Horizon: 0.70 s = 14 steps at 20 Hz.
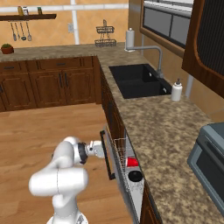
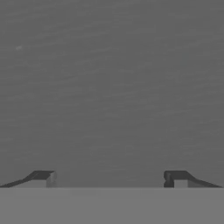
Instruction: Pick up the cup and bowl from the counter, place them in the dishwasher, and close the dishwasher door.
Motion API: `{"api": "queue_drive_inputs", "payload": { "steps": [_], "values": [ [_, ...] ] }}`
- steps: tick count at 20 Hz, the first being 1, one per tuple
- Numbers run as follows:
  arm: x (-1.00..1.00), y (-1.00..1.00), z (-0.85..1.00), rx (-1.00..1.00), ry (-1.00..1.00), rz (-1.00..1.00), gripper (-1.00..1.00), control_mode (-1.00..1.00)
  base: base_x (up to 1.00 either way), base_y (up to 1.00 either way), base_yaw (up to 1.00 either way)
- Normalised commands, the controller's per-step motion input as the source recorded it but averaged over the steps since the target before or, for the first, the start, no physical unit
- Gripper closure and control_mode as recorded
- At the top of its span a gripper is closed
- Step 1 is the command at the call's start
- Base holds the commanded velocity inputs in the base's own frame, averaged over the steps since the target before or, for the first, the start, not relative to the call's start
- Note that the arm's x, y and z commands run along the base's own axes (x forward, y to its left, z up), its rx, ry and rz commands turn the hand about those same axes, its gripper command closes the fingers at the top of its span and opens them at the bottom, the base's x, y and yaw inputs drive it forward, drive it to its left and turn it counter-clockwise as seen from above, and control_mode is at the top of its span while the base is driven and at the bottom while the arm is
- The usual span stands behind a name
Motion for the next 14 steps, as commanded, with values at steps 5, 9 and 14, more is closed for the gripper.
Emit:
{"api": "queue_drive_inputs", "payload": {
  "steps": [5, 9, 14],
  "values": [
    [0.71, -1.0, 0.0, 0.0, 0.0, 0.01, -1.0, -1.0, 0.0, 0.0, 0.0],
    [0.68, -1.0, -0.02, 0.0, 0.0, 0.04, -1.0, -1.0, 0.0, 0.0, 0.0],
    [0.52, -1.0, -0.13, 0.0, 0.0, 0.05, -1.0, -1.0, 0.0, 0.0, 0.0]
  ]
}}
